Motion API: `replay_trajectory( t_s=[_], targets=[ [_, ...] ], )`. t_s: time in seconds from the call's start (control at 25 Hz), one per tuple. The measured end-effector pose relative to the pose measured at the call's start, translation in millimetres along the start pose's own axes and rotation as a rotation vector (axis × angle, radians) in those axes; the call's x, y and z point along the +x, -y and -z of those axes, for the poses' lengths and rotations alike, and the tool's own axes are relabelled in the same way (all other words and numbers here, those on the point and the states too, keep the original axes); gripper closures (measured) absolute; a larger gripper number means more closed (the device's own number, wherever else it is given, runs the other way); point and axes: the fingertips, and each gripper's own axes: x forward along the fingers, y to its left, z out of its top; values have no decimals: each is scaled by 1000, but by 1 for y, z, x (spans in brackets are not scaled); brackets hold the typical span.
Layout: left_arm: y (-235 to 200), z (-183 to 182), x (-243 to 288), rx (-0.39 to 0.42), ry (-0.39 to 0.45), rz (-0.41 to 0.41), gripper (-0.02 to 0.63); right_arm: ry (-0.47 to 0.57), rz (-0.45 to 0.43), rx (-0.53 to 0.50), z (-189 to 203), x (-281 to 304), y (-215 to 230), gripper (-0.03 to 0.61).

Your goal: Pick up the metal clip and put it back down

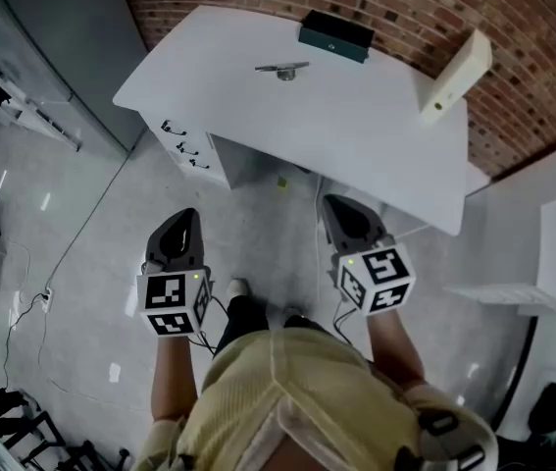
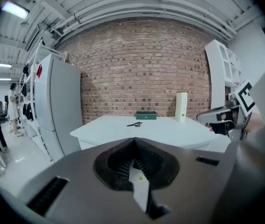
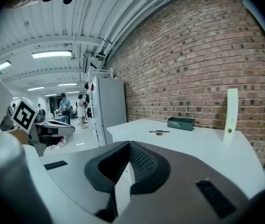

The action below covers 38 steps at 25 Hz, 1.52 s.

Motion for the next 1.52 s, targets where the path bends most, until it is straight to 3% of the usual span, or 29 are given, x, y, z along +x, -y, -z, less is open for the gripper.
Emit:
replay_trajectory(
  t_s=[0.16, 0.84, 1.08, 1.52],
  targets=[
    [-20, -2, 15, -70, 2, 50, 611, -1, -18, 13, -5, 26, -11, 575],
    [-133, -4, 58, -36, 7, 91, 611, -22, -28, 161, -25, 149, -76, 571],
    [-166, 5, 66, -35, 2, 105, 611, -26, 1, 221, -23, 183, -93, 491],
    [-170, -6, 117, -22, -7, 136, 611, -18, 107, 390, -26, 224, -44, 431]
  ],
)
